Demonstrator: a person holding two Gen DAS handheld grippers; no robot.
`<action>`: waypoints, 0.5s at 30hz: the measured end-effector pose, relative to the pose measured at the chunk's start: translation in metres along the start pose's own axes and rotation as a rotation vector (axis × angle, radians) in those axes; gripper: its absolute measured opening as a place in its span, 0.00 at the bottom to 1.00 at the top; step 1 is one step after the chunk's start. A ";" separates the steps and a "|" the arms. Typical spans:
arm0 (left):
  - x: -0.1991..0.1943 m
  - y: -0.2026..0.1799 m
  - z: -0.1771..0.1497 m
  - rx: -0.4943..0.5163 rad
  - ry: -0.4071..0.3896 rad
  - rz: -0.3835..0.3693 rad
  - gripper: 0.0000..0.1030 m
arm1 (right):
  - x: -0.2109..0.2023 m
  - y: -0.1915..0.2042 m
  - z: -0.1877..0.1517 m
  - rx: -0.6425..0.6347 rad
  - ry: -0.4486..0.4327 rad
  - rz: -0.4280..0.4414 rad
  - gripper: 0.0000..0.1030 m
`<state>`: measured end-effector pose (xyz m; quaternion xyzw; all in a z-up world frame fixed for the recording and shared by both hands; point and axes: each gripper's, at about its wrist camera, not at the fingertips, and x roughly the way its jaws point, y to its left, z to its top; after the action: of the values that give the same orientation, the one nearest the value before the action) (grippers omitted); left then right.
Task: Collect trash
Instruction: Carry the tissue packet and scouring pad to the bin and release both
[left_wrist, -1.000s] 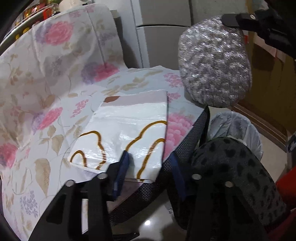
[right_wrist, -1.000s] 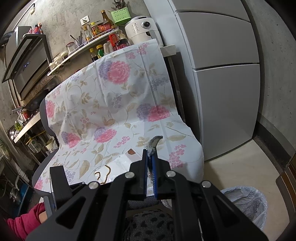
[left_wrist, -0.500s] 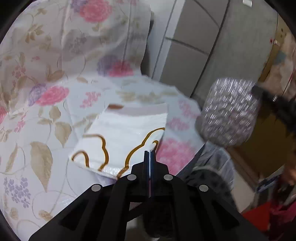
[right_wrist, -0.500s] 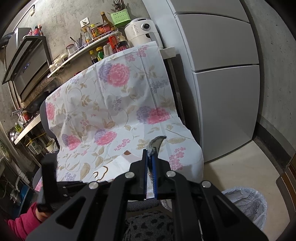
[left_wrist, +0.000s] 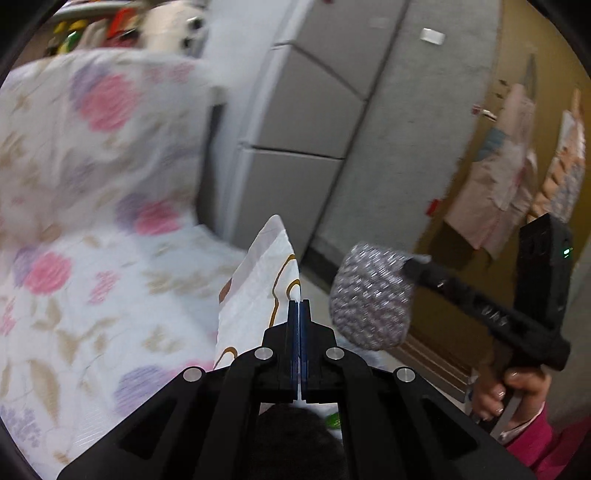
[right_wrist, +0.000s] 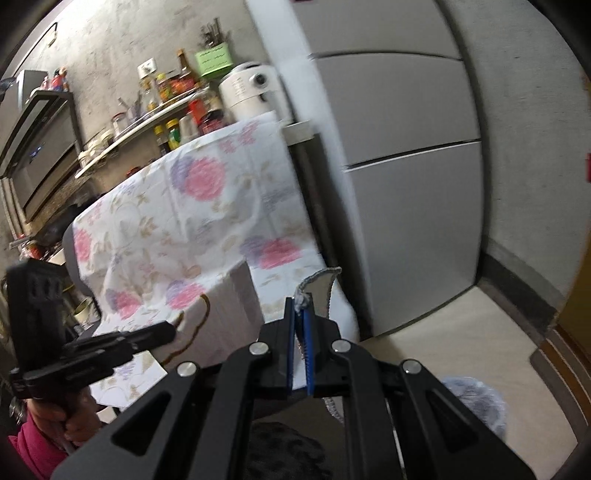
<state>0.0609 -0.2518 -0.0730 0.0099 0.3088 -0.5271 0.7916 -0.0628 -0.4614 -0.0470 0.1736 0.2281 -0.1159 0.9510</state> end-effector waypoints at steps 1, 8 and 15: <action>0.006 -0.015 0.002 0.017 -0.004 -0.027 0.00 | -0.006 -0.007 -0.002 0.004 -0.002 -0.020 0.05; 0.052 -0.090 -0.006 0.105 0.028 -0.155 0.00 | -0.038 -0.063 -0.028 0.062 0.015 -0.161 0.05; 0.112 -0.120 -0.040 0.151 0.152 -0.167 0.00 | -0.036 -0.117 -0.066 0.143 0.082 -0.273 0.05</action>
<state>-0.0309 -0.3843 -0.1239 0.0838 0.3273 -0.6105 0.7164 -0.1555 -0.5379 -0.1172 0.2127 0.2793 -0.2529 0.9016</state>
